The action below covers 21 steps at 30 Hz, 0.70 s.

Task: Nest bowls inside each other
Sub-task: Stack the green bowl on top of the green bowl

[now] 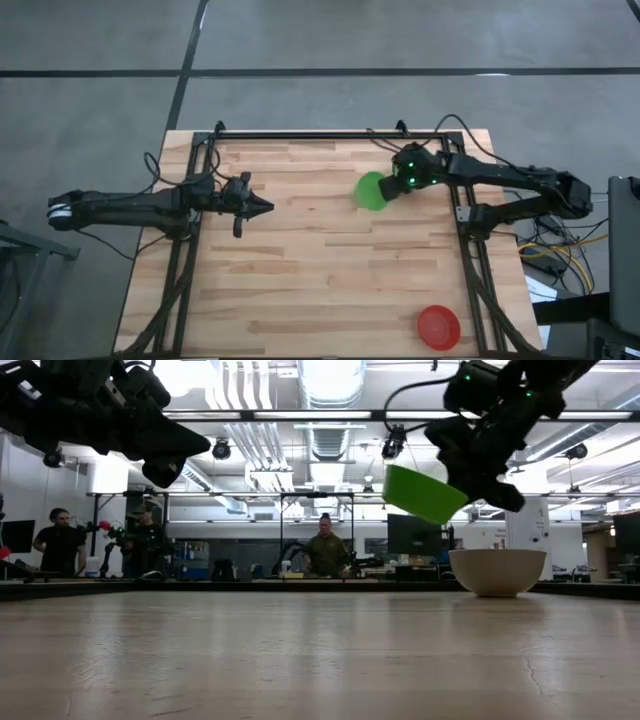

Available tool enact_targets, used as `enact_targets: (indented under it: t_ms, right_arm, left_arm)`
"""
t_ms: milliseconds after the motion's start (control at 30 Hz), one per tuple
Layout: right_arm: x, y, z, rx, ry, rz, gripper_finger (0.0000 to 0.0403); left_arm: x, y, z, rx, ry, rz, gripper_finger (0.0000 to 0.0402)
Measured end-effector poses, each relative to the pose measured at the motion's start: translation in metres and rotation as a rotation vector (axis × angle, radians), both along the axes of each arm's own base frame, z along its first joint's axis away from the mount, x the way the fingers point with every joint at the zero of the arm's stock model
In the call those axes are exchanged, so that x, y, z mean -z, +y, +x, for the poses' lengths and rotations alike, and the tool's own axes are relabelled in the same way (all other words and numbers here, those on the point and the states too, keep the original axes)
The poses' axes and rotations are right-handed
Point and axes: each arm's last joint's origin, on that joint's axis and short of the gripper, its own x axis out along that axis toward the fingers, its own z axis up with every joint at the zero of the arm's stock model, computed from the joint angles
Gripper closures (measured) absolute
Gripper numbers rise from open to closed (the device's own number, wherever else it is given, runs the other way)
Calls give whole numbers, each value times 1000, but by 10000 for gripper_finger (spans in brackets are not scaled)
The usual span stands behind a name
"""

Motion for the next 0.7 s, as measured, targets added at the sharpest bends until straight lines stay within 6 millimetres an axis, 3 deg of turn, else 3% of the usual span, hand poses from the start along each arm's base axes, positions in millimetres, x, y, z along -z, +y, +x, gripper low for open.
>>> enact_targets:
  t_ms: [400,700]
  right_arm:
    - [-17,-13,-52,246,143,-62,394]
    - [-28,-32,-84,386,303,-1,394]
  left_arm:
    - [0,0,0,0,0,0,367]
    - [0,0,0,0,1,0,367]
